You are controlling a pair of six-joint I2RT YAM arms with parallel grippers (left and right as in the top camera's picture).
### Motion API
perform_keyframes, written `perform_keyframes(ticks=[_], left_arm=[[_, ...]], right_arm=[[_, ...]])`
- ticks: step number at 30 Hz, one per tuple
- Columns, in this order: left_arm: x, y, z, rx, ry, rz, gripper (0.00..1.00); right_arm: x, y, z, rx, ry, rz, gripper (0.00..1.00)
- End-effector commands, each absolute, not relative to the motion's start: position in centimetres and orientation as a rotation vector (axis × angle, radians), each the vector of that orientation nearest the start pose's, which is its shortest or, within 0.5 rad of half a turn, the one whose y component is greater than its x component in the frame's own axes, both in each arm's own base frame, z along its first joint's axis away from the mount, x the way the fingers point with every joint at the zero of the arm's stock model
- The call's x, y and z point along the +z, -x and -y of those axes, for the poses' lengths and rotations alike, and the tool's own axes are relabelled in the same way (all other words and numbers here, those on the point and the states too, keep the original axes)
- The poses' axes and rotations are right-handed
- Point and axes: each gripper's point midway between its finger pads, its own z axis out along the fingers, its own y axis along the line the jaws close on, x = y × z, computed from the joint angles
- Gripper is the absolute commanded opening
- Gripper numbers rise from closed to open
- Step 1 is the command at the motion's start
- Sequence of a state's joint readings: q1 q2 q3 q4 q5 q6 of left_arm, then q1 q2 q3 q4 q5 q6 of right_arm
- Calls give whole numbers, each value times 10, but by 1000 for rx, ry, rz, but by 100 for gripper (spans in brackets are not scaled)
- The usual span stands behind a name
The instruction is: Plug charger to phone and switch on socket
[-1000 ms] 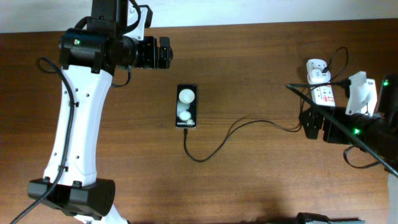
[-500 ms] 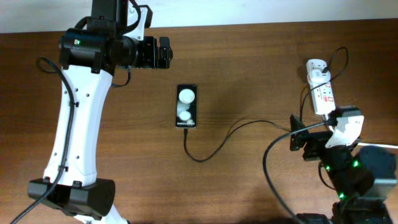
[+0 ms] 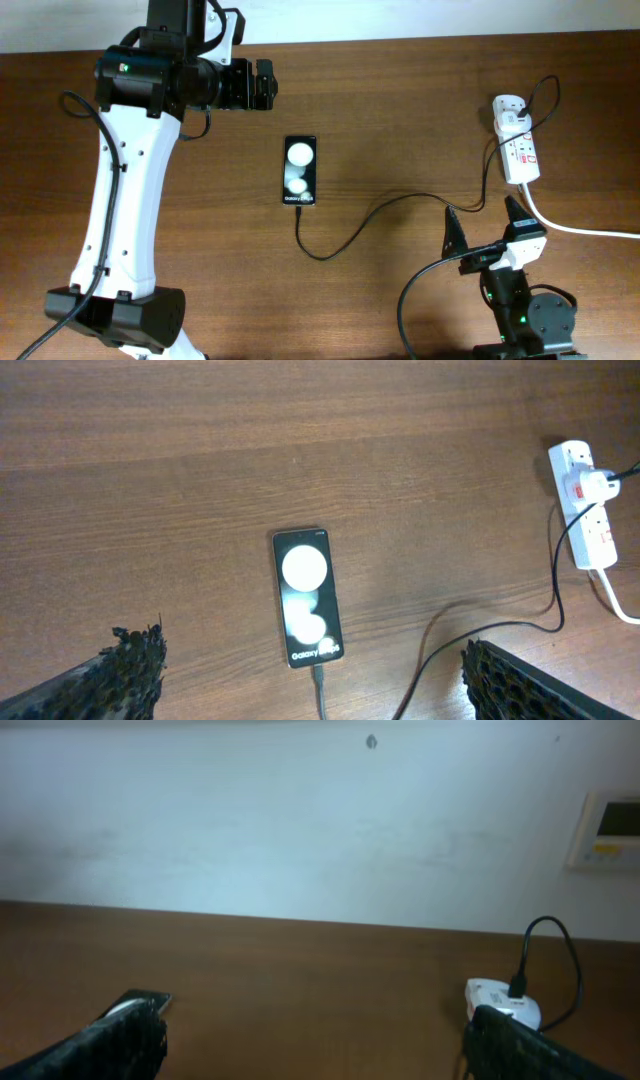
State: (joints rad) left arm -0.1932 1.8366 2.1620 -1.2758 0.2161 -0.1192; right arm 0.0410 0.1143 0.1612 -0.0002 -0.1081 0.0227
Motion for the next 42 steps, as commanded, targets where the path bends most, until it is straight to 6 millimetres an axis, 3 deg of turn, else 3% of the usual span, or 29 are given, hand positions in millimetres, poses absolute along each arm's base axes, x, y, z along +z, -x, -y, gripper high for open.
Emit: perform_keyframes(ticks=[1,6,10,31,37,42], left_arm=[[321,-424,117,-386,-195,-2489,99],[321,-424,117,-386,-195,-2489,99],[321,-424,117,-386,-195,-2489,99],[321,-424,117,-385,-195,-2488,99],[324,-430,94,-211,-135,-2467,99],[323,-426,92,-212,-143,-2378,99]], right_arm=[[208,-244,-27,124,91,-1525,99],[188,-244,-25,113,79,-1533,99],[157,-245,-25,114,78,-1645,99],[157,-245,-24,112,76,-1642,99],[157,-245,-24,112,76,-1642,99],[157,-245,-24,112,76,-1642,99]])
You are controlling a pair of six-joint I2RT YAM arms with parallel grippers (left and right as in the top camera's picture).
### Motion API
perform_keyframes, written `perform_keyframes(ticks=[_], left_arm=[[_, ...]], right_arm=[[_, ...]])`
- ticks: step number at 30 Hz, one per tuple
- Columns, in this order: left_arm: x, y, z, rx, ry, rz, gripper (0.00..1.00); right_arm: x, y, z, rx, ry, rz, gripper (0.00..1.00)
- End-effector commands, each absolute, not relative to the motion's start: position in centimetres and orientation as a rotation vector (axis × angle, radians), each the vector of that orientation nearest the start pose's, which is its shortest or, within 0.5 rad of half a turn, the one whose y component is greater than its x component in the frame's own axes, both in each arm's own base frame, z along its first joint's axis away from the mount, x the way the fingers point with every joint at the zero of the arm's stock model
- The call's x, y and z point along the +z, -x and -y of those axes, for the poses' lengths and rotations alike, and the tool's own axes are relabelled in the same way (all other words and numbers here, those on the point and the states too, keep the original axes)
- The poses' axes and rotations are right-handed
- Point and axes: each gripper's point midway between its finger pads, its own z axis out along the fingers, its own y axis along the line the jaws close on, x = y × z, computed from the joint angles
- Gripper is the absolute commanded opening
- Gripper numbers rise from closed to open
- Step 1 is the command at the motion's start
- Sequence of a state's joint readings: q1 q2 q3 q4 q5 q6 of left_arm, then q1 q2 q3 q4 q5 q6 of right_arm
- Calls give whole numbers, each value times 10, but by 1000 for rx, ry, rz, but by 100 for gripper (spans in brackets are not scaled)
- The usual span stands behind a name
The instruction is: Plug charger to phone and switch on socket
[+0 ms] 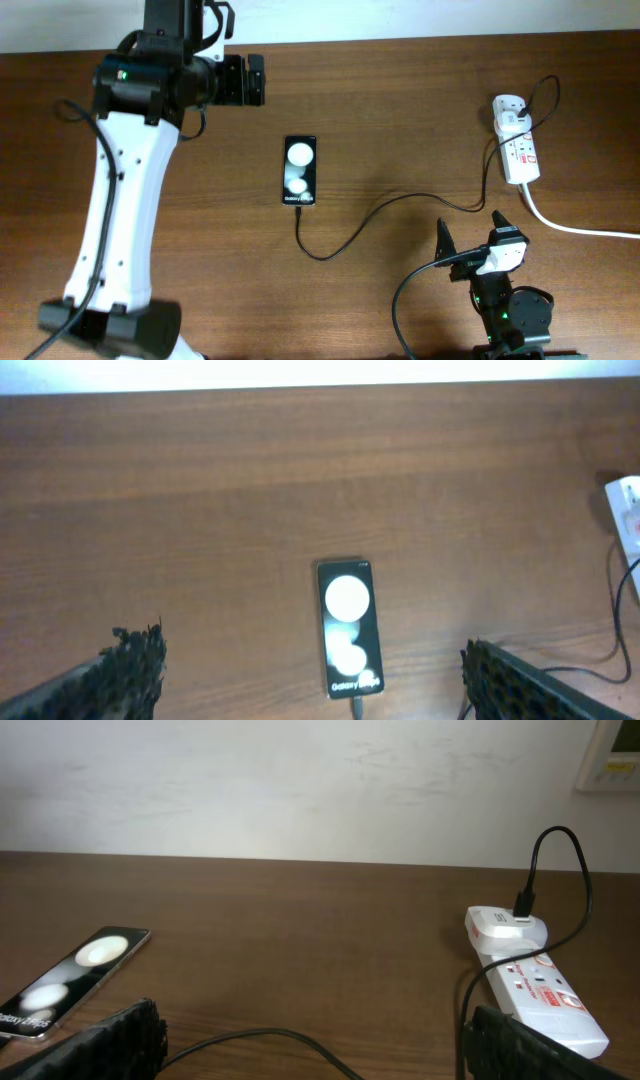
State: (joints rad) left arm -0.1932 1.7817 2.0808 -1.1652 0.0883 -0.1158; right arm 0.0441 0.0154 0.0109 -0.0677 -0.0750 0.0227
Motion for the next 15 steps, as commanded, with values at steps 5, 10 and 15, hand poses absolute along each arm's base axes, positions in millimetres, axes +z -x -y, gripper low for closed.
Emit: perform_keyframes(ticks=[5,10,15], left_arm=[[299,-401,86,-185,-212,-2220,99],[258,-360,71,-142,-252,-2064,99],[212,-307,52,-119,-209,-1876,99]], right_arm=[[157,-245,-24,112,76,-1642,99],[157,-245,-24,112,76,-1642,99],[157,-245,-24,112,76,-1642,99]])
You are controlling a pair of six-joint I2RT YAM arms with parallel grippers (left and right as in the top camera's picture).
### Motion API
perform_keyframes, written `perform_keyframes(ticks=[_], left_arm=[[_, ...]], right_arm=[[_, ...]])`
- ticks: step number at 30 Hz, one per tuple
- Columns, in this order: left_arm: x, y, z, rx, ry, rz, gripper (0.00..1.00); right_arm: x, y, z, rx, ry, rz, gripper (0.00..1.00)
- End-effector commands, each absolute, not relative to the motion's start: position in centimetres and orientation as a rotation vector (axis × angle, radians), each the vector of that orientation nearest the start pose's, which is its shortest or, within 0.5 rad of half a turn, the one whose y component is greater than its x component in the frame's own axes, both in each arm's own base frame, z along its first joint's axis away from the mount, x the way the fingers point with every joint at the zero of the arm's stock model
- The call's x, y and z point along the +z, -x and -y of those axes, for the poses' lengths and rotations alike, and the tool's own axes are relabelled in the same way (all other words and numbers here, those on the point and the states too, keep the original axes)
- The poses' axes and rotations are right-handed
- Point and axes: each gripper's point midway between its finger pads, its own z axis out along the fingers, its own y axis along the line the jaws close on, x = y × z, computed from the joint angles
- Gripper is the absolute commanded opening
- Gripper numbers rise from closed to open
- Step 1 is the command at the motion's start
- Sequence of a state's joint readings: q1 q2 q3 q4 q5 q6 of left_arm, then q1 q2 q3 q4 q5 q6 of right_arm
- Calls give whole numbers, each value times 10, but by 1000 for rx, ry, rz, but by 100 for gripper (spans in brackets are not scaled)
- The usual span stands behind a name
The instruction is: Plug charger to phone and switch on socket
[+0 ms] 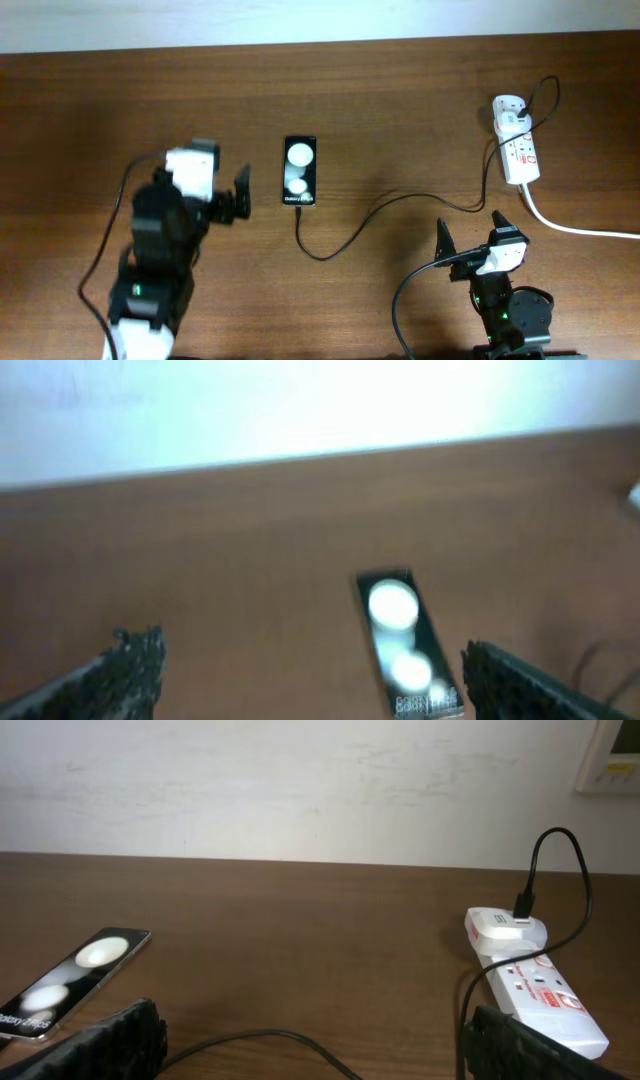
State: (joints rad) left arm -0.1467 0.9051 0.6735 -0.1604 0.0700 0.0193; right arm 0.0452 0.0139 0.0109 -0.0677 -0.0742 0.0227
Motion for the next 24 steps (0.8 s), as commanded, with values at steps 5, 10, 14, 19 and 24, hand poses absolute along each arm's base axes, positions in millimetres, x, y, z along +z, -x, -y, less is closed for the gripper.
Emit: perform_keyframes(ticks=[5,10,14,19,24], left_arm=[[188,-276,47,-100,-210,-1723,99],[174,-260,42,-60,-230,-1626,99],[173,-255,32,-29,-199,-1591,99],[151,-248,28,-20,-193,-1665,99],[157,-245,25,-5,-177,-1639,99]], right_arm=[[157,-245,-24,112,76,-1642,99],[157,-245,-24,112,76,-1642,99],[157,-245,-24,112,76,-1642,99],[157,-245,-24,112,76,-1642,99],[157,-245,-24,112,76,-1642,99]])
